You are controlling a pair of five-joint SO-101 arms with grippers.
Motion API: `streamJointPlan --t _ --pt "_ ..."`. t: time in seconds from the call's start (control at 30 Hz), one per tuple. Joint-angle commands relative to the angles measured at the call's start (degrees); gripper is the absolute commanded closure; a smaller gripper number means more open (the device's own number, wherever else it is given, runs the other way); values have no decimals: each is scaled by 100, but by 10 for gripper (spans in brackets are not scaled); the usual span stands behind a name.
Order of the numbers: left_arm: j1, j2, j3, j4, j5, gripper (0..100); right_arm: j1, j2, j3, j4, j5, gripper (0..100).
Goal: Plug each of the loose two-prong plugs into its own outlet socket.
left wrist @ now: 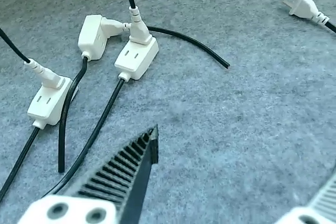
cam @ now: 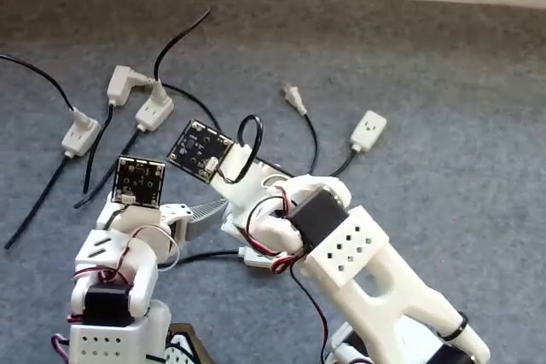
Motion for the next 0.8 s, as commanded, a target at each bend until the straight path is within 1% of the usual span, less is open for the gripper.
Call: streamJointPlan --t 0.0,0.13,0.2,0.27,0.33,0.5,0.63,0.77 --pt "-277 -22 -75 9 -53 525 13 -189 -356 286 255 992" --pt "-927 31 -242 -105 352 525 602 -180 -356 620 844 992" --pt "-954 31 -259 -105 352 525 822 -40 -365 857 1477 992" --pt "-945 31 -233 -123 352 525 884 374 -391 1226 2154 992" --pt "-945 31 -207 -141 352 525 910 963 -523 1455 2488 992" --pt "-945 31 -207 -123 343 525 910 2176 -963 1481 2532 992" --pt "-945 31 -198 -123 334 525 875 2105 -980 1226 2532 992" --pt "-945 31 -198 -132 325 525 875 1991 -857 1209 2576 992"
